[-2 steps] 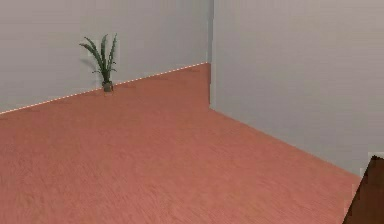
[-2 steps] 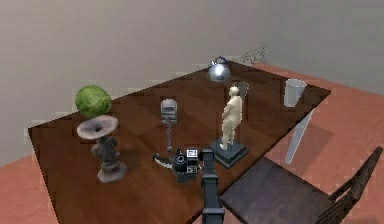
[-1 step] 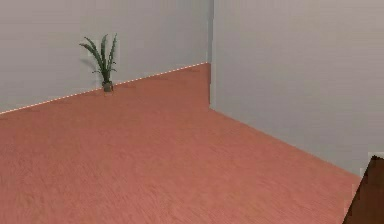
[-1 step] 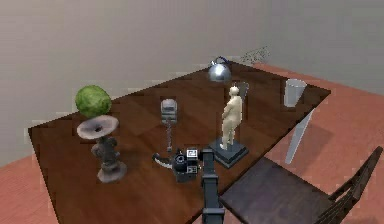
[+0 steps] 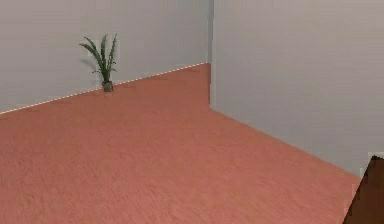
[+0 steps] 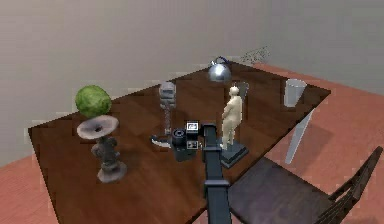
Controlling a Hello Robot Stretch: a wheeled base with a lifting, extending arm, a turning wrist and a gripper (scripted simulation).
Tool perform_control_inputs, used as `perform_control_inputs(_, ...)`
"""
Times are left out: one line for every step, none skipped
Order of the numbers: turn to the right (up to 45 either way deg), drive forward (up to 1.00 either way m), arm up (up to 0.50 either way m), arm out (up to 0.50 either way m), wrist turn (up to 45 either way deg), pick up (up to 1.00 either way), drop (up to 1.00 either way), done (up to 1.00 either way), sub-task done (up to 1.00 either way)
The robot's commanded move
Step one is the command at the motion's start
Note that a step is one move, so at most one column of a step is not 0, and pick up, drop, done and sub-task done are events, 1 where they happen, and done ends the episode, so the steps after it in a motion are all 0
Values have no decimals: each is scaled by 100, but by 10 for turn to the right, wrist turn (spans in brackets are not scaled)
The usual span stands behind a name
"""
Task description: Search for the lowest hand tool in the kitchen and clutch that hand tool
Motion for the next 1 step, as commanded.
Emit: perform_control_inputs(0,0,0,0,0,0,0,100,0)
